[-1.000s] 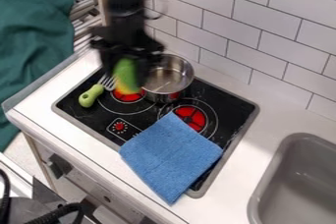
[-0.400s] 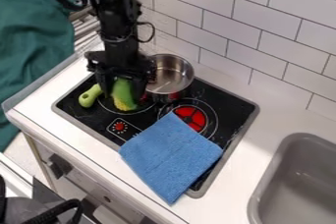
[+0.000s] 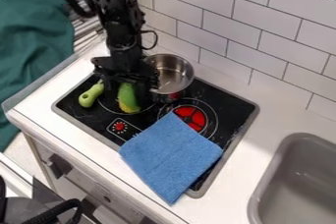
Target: Move the green thing to the top of the left burner
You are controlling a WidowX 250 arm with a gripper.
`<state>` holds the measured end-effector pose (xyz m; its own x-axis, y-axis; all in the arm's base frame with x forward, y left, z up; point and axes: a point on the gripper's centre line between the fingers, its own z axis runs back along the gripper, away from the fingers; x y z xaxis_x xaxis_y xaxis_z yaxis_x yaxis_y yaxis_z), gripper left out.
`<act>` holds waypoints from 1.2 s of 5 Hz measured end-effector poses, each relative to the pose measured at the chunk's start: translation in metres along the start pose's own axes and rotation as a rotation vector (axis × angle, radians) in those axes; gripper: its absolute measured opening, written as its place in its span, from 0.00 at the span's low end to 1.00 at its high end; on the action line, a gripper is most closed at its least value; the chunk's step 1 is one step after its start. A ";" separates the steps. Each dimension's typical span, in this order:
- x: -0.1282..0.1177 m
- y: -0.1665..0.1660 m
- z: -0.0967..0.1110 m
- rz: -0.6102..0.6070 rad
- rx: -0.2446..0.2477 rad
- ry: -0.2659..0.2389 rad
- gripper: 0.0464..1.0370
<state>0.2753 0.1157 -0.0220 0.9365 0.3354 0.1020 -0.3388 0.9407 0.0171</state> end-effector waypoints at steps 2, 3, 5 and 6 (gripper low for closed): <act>0.000 0.003 -0.007 0.030 0.004 0.011 0.96; -0.001 0.004 0.000 0.034 0.014 -0.011 0.97; 0.008 -0.008 0.052 -0.004 0.038 -0.115 0.96; 0.007 -0.020 0.068 -0.034 0.028 -0.128 0.96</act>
<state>0.2825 0.0955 0.0458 0.9288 0.2928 0.2272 -0.3114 0.9490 0.0500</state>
